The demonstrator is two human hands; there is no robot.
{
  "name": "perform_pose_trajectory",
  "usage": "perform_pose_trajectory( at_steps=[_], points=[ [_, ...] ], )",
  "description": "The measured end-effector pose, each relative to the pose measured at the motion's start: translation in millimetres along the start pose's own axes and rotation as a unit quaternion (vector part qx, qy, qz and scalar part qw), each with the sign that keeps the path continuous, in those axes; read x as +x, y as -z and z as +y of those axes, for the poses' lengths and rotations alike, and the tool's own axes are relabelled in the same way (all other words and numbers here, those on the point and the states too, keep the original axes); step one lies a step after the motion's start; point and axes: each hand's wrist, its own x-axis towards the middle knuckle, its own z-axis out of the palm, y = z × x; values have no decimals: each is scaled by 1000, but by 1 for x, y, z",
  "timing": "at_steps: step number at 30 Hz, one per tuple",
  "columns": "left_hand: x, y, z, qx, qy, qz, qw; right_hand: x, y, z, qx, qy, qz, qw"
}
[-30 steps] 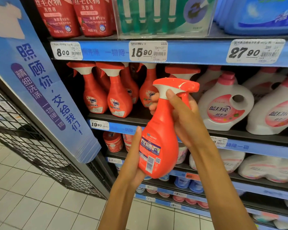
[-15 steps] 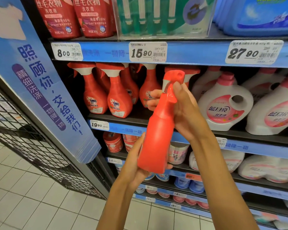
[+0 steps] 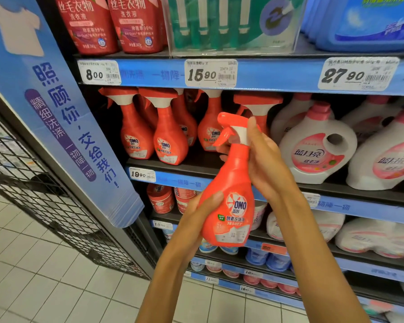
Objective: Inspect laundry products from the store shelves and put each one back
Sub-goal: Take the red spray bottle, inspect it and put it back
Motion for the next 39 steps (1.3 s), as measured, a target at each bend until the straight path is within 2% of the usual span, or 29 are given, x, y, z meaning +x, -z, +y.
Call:
perform_pose_trajectory(
  at_steps=[3,7,13,16,19,24,28,33,39],
  points=[
    [-3,-2,0,-14,26,-10,1000,-1,3,0,39,-31,-30,998],
    [-5,1,6,-24,48,2,999,-1,3,7,114,-38,-14,993],
    [-5,-6,17,3,31,31,999,4,7,8,107,-46,20,993],
    [-9,-7,19,-39,32,19,999,5,11,7,131,-75,-14,988],
    [-13,-9,20,-90,37,10,995,8,14,7,79,-91,-43,992],
    [-13,-10,25,-36,64,-6,997,13,22,12,-26,-112,-43,992],
    [-12,-3,27,-14,91,-20,996,14,26,20,-51,-138,-39,988],
    [-15,-1,24,-136,105,-20,985,14,25,28,-67,-166,-19,984],
    [-12,4,20,-135,110,-30,984,18,27,30,-81,-190,6,978]
  ],
)
